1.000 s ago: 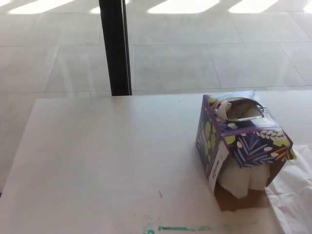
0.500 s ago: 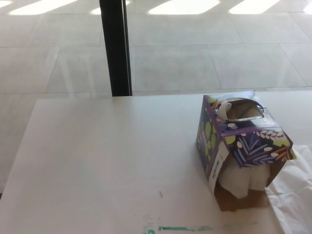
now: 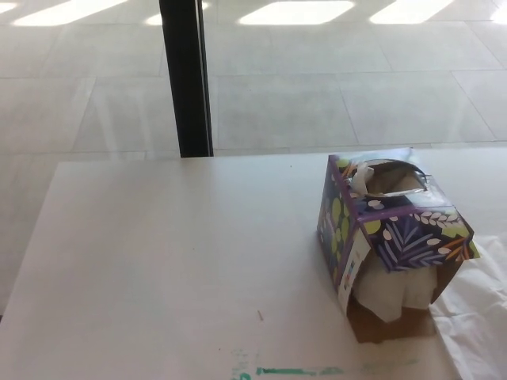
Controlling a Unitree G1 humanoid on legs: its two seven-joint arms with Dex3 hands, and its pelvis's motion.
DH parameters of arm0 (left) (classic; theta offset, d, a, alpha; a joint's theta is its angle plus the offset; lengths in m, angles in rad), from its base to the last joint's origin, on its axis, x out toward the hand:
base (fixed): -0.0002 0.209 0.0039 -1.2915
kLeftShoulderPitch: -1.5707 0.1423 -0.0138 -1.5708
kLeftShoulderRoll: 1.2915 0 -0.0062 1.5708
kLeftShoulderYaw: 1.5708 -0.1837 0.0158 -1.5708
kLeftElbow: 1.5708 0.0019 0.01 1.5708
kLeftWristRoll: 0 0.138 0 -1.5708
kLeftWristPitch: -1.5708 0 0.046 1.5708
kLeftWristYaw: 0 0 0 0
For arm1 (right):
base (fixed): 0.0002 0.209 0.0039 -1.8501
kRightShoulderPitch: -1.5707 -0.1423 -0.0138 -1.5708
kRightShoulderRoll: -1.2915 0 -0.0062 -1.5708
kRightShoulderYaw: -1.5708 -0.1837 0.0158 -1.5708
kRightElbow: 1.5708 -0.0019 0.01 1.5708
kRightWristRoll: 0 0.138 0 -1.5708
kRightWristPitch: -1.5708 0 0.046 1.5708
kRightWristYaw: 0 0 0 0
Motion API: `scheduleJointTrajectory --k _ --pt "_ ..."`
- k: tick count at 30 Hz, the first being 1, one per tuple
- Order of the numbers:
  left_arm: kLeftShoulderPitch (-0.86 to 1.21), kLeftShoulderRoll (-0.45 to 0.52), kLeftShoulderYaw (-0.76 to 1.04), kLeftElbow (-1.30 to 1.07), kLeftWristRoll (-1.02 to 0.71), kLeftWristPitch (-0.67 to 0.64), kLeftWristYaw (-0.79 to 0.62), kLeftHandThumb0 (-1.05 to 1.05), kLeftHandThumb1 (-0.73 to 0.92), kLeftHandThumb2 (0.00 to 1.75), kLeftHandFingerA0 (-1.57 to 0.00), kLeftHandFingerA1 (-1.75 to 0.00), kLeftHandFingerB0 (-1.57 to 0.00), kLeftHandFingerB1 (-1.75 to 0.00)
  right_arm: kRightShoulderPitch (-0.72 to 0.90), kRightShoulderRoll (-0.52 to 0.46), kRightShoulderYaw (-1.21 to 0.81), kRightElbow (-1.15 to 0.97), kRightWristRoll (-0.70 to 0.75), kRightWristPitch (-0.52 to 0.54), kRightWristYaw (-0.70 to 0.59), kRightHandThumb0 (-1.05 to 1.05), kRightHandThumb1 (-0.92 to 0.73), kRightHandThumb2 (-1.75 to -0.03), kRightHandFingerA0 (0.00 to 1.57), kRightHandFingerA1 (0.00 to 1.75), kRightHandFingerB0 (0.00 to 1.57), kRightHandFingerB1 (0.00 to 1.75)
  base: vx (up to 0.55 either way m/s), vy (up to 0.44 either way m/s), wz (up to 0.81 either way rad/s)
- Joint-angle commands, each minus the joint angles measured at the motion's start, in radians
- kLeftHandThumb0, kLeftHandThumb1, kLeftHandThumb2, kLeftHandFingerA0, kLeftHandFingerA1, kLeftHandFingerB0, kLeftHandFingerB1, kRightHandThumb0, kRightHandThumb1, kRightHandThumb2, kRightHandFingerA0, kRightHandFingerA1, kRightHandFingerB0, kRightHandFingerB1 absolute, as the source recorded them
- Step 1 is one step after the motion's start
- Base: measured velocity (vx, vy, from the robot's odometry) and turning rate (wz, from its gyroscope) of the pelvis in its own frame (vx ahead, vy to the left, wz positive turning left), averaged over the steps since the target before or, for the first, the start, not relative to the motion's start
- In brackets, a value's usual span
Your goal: The robot uses its right hand to pull out a tissue from the tissue box kept in the middle of the desk and put it on the right side
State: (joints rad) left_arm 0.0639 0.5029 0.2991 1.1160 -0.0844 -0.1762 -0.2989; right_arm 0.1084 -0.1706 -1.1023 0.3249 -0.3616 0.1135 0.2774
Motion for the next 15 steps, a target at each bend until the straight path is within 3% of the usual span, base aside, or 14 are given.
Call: scheduleJointTrajectory --k 1,3,4,5,6,8,10,11,14,15 --pt "0.004 0.003 0.019 0.018 -0.022 0.006 0.015 -0.85 0.88 0.99 -0.7 -1.07 -0.53 -0.97 0.003 0.102 -0.08 0.036 0.325 0.042 -0.066 -0.76 -0.67 -0.6 0.96 1.04 0.35 1.02 0.0 0.0 0.0" --pt "0.003 -0.002 0.037 0.016 -0.044 0.018 0.0 -0.87 0.88 0.98 -0.69 -1.08 -0.52 -0.97 0.011 0.103 -0.054 0.034 0.304 0.036 -0.068 -0.77 -0.67 -0.6 0.99 1.03 0.36 1.0 0.0 0.0 0.0" --pt "0.001 -0.007 0.043 0.017 -0.049 0.016 0.002 -0.88 0.89 0.97 -0.71 -1.1 -0.54 -1.0 0.017 0.098 -0.041 0.039 0.298 0.018 -0.066 -0.78 -0.5 -0.94 1.02 1.04 0.48 0.89 0.0 0.0 0.0" --pt "-0.002 -0.01 0.051 0.018 -0.056 0.014 0.003 -0.88 0.89 0.97 -0.71 -1.1 -0.54 -1.0 0.029 0.097 -0.023 0.045 0.288 -0.011 -0.061 -0.78 -0.5 -0.94 1.02 1.04 0.48 0.89 0.0 0.0 0.0" --pt "-0.003 -0.012 0.059 0.014 -0.064 0.024 0.005 -0.88 0.9 0.96 -0.69 -1.09 -0.53 -1.0 0.042 0.089 -0.004 0.044 0.27 0.002 -0.058 -0.76 -0.68 -0.61 1.03 0.98 0.45 0.89 0.0 0.0 0.0" --pt "-0.004 -0.009 0.058 0.011 -0.057 0.024 0.002 -0.88 0.9 0.96 -0.68 -1.08 -0.52 -0.99 0.061 0.089 0.014 0.05 0.275 -0.032 -0.057 -0.77 -0.68 -0.61 1.0 0.99 0.51 0.91 0.0 0.0 0.0" --pt "-0.003 -0.009 0.057 0.012 -0.052 0.018 0.003 -0.87 0.9 0.97 -0.7 -1.09 -0.53 -1.0 0.082 0.085 0.039 0.043 0.274 -0.042 -0.058 -0.77 -0.68 -0.61 0.94 1.04 0.44 0.99 0.0 0.0 0.0" --pt "-0.004 -0.01 0.059 0.013 -0.051 0.017 0.007 -0.89 0.91 0.96 -0.7 -1.1 -0.53 -1.0 0.07 0.081 0.036 0.066 0.294 -0.059 -0.087 -0.73 -0.67 -0.6 0.91 1.11 0.27 1.08 0.0 0.0 0.0" --pt "-0.004 -0.011 0.061 0.013 -0.046 0.013 0.012 -0.9 0.91 0.96 -0.69 -1.08 -0.53 -0.99 0.065 0.073 0.057 0.081 0.304 -0.072 -0.133 -0.72 -0.67 -0.6 0.93 1.12 0.25 1.1 0.0 0.0 0.0" --pt "-0.004 -0.012 0.063 0.012 -0.046 0.015 0.013 -0.92 0.72 1.27 -0.72 -1.02 -0.52 -0.91 0.071 0.078 0.069 0.058 0.298 -0.05 -0.153 -0.73 -0.65 -0.61 0.95 1.19 0.19 1.1 0.0 0.0 0.0"
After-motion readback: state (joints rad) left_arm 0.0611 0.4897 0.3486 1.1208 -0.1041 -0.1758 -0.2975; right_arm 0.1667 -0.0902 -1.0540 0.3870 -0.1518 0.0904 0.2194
